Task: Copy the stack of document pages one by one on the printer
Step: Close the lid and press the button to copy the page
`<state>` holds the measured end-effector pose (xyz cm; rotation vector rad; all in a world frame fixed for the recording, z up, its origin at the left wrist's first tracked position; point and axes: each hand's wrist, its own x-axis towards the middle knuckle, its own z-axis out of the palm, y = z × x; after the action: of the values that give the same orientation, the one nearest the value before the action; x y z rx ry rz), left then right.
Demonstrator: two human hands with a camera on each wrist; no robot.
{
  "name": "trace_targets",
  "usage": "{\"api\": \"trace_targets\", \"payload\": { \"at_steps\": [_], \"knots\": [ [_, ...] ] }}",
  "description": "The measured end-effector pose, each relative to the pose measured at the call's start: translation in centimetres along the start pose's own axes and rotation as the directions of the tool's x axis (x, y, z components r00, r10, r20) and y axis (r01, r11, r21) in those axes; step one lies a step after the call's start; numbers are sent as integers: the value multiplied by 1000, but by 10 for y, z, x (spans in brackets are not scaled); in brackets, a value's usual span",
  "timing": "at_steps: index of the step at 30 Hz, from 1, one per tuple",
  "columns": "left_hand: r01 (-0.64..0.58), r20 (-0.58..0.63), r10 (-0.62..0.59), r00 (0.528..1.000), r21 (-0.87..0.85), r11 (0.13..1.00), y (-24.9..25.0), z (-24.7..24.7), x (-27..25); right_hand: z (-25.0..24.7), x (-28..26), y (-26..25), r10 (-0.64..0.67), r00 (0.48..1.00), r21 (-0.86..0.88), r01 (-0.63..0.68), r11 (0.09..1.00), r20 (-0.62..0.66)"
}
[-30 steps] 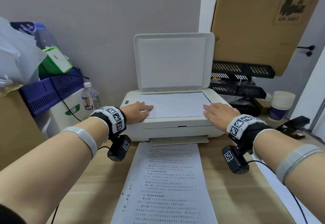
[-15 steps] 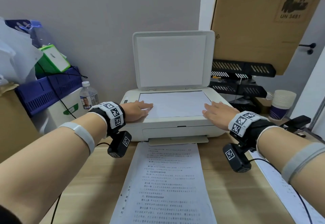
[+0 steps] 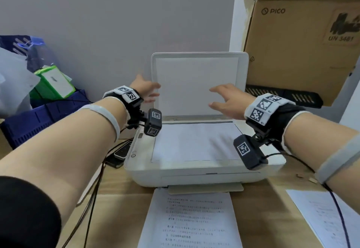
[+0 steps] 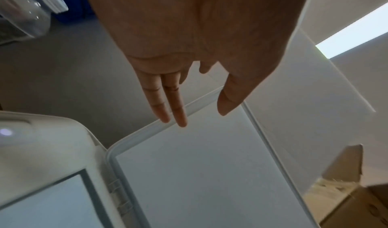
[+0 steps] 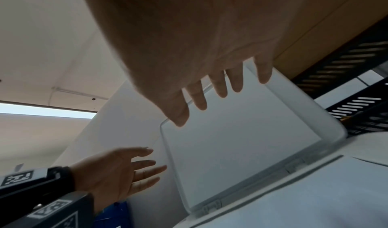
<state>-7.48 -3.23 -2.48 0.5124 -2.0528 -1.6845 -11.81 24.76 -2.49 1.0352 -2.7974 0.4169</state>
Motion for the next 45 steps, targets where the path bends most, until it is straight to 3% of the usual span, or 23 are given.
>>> {"api": "trace_targets", "payload": {
  "at_steps": [4, 8, 13, 15, 19, 22, 24, 29, 34, 36, 38, 41, 45],
  "knots": [
    [-2, 19, 4, 1000, -105, 994, 5, 1, 22, -3, 31, -7, -13, 994, 3, 14, 1000, -113],
    [-66, 16, 67, 998, -69, 995, 3, -1, 24, -5, 44, -14, -52, 972, 0, 53, 999, -231],
    [-141, -13, 141, 990, -107, 984, -9, -15, 9, -13, 40, -26, -168, 891, -269, 54, 962, -423],
    [-148, 12, 150, 989, -104, 984, -13, -21, -4, -11, 35, -31, -155, 887, -327, 5, 945, -434],
    [-154, 101, 162, 982, -87, 984, -23, -29, -37, -5, 16, -42, -102, 933, -303, -7, 953, -344],
    [-116, 184, 117, 976, -19, 993, -38, -38, -60, 2, -6, -49, -118, 978, -263, 71, 962, -171],
    [-84, 214, 59, 975, 109, 990, -52, -44, -71, 12, -19, -50, -123, 991, -263, 105, 959, -55],
    [-8, 160, -68, 985, 429, 903, -84, -55, -94, 41, -54, -45, -146, 985, -228, 163, 960, 92],
    [233, 234, -320, 918, 332, 914, -117, -62, -110, 73, -61, -33, -147, 971, -120, 171, 978, 187],
    [224, 259, -314, 913, 324, 919, -118, -59, -118, 81, -60, -33, -119, 965, -92, 143, 985, 232],
    [241, 188, -304, 934, 295, 925, -117, -52, -123, 89, -58, -35, -91, 968, -43, 104, 994, 232],
    [251, 65, -300, 952, 400, 881, -118, -50, -118, 106, -53, -40, -77, 969, -16, 83, 996, 235],
    [468, 77, -482, 873, 149, 871, -128, -46, -113, 128, -54, -43, -26, 969, -53, 40, 998, 246]
  ]
}}
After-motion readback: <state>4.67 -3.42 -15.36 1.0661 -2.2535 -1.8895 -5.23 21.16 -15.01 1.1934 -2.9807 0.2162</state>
